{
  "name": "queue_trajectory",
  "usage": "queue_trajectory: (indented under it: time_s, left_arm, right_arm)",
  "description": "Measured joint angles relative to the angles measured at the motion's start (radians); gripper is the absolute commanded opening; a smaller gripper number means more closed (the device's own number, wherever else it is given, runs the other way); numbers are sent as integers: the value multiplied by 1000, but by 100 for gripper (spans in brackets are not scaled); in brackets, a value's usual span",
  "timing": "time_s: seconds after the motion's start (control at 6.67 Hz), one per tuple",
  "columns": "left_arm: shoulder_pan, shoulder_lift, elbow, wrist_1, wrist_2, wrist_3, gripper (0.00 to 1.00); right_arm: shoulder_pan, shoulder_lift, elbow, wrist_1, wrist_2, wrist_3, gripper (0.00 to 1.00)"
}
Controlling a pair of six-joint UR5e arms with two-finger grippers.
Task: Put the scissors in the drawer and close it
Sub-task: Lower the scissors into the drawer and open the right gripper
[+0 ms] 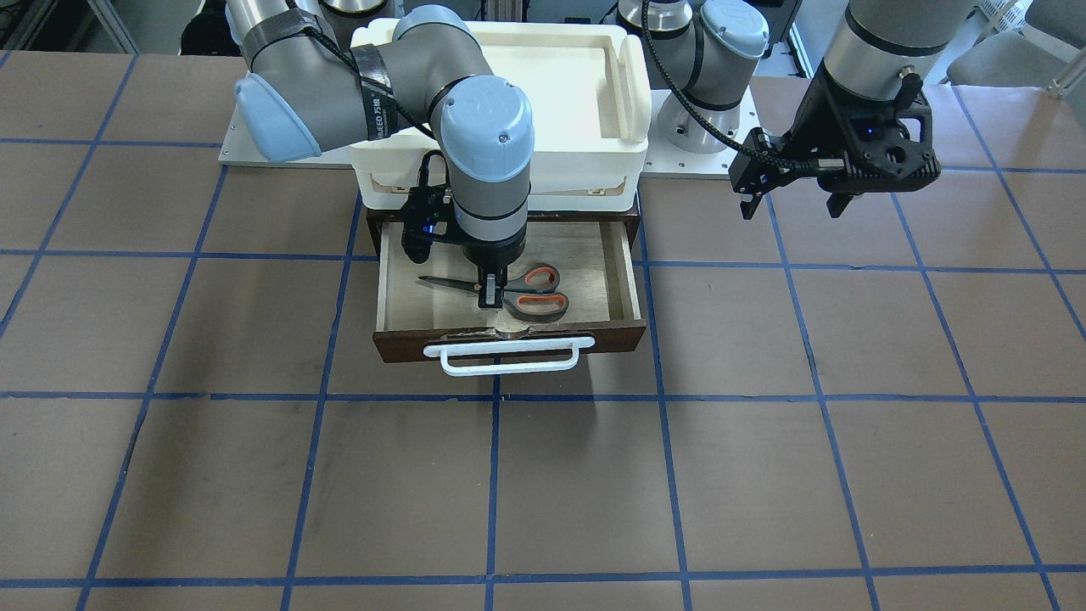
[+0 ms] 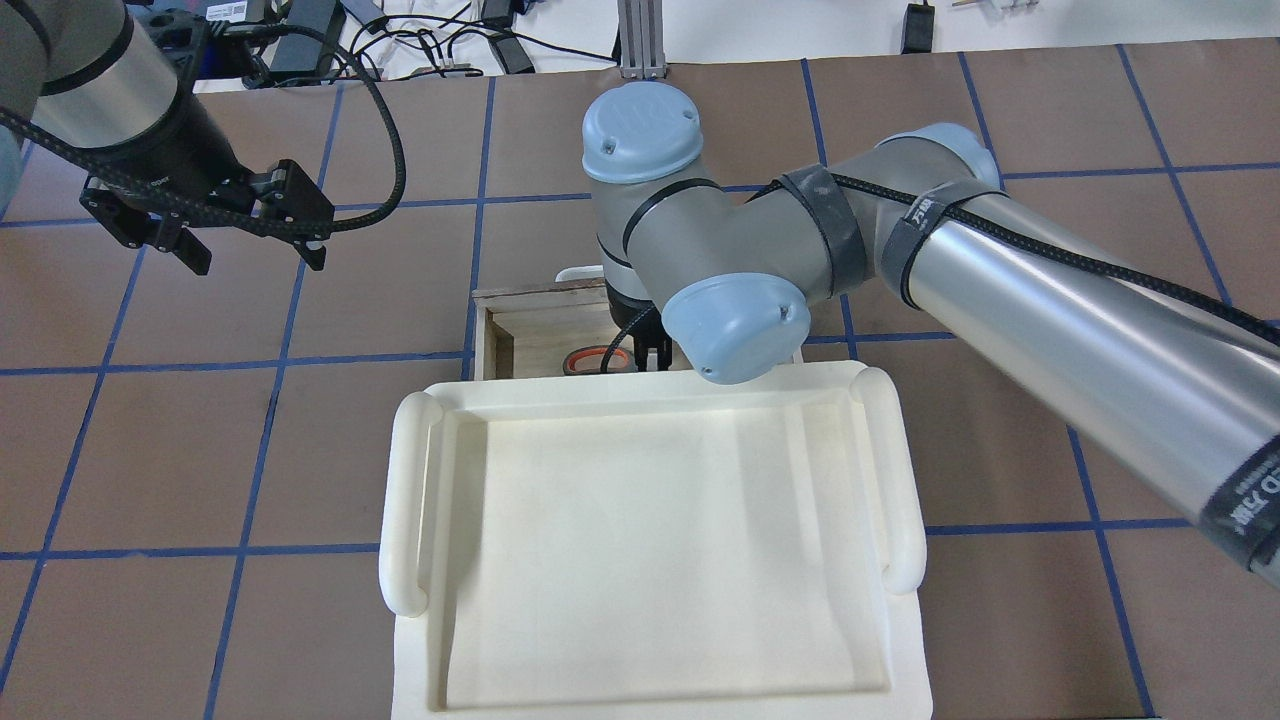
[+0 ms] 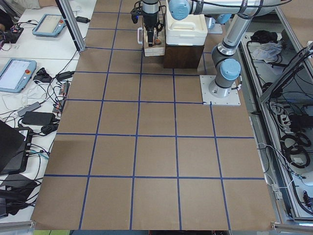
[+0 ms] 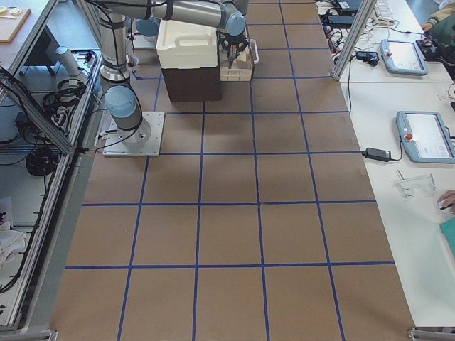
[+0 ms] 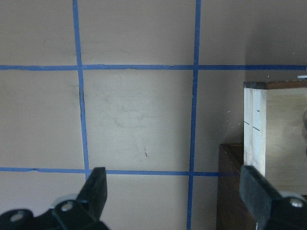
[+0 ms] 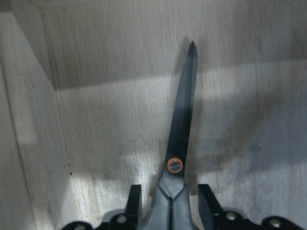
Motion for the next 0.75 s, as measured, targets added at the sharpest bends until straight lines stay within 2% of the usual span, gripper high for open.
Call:
queue_trajectory:
  time_s: [0.3, 0.75]
  left_arm:
    - [15, 1, 0, -23, 1, 0, 100]
    - [13, -12, -1, -23, -10, 1, 100]
  right_arm:
    - [12, -3, -14, -6, 21, 6, 56]
    - [-7, -4, -143, 2, 21, -38, 54]
